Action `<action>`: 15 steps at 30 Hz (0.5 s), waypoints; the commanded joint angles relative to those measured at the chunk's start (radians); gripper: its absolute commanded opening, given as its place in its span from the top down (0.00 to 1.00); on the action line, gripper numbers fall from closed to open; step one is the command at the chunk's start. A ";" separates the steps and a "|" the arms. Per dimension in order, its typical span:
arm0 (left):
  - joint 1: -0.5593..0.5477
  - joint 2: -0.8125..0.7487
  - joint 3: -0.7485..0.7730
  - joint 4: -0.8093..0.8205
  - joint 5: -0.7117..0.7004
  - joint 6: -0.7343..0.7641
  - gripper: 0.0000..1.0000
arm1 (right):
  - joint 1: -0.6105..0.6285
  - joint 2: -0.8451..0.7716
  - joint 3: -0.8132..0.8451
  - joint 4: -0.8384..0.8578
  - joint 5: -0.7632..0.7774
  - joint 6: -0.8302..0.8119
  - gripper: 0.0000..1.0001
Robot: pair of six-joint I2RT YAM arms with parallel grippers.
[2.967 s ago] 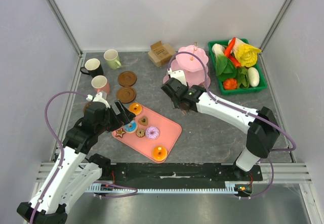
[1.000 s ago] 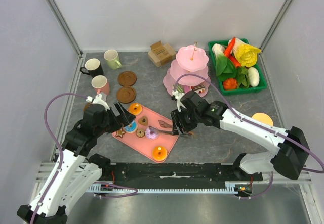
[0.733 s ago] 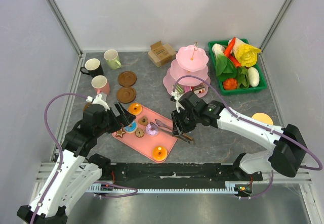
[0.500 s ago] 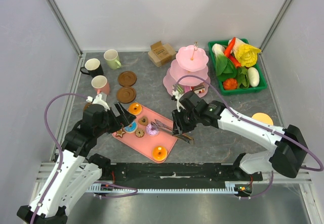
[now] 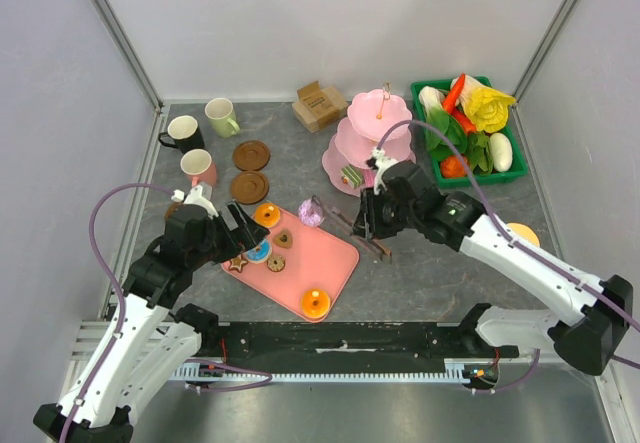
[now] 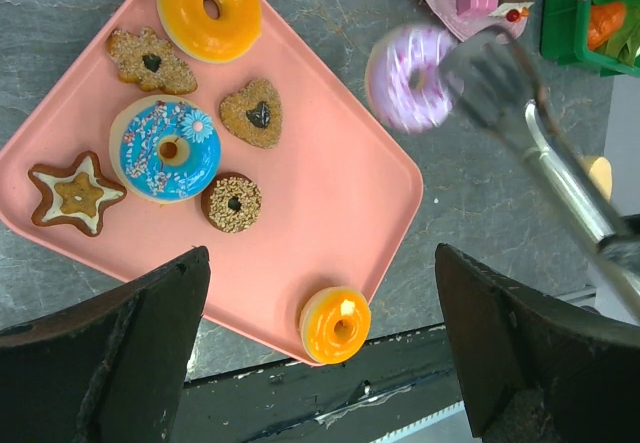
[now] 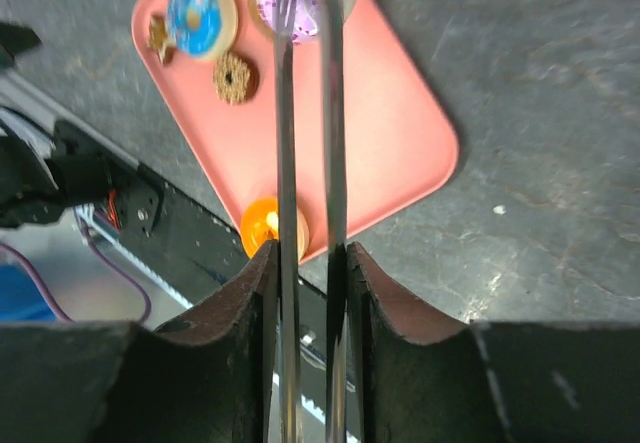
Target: Serve the afternoon tea
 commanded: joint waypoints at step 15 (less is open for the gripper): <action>0.001 0.003 -0.027 0.072 0.023 0.048 0.01 | -0.200 -0.085 0.058 0.032 -0.115 -0.047 0.62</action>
